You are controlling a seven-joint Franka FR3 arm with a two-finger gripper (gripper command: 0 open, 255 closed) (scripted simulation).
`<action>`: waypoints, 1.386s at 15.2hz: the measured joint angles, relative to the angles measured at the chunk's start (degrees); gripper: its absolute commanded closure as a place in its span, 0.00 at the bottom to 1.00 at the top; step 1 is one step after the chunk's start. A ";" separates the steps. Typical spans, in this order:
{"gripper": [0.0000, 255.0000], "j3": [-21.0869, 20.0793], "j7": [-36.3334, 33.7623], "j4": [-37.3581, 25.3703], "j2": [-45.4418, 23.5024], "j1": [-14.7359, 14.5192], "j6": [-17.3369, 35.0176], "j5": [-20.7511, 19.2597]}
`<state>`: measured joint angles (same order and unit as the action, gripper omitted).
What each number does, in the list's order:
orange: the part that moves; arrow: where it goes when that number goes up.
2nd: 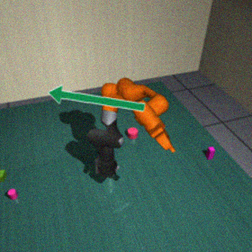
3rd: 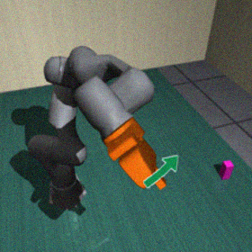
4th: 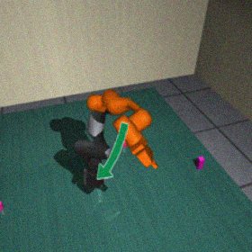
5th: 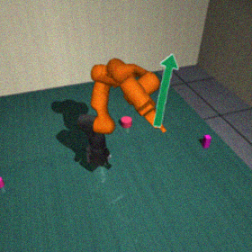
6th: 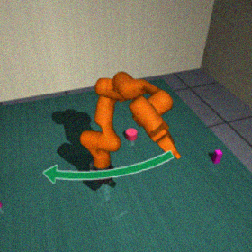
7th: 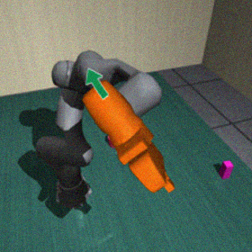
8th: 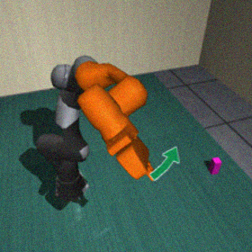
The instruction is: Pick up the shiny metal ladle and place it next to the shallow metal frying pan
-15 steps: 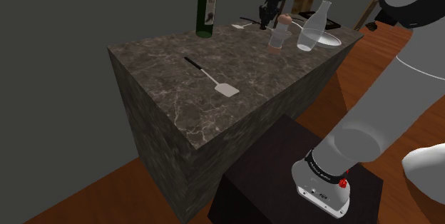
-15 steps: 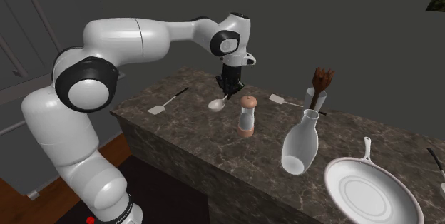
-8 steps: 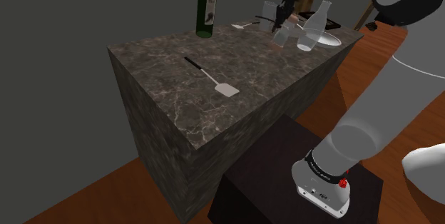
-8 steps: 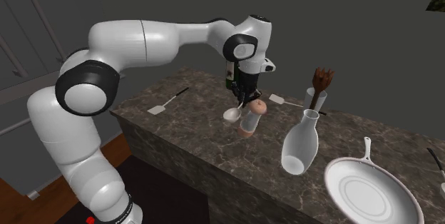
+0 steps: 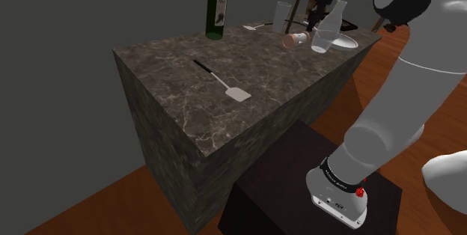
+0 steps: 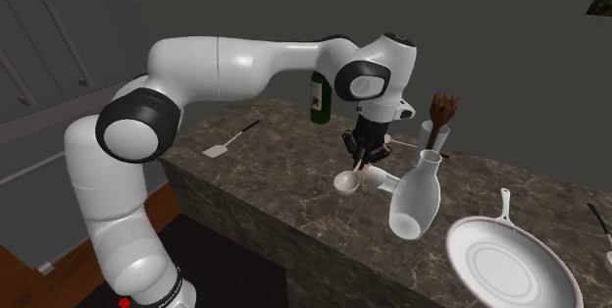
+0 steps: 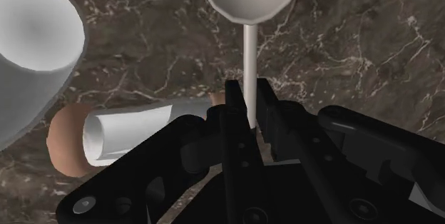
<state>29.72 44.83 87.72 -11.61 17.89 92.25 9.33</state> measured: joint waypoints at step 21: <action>1.00 0.28 9.60 -1.05 -9.39 8.12 9.16 4.03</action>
<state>30.00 54.43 86.67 -21.00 26.01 101.41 13.37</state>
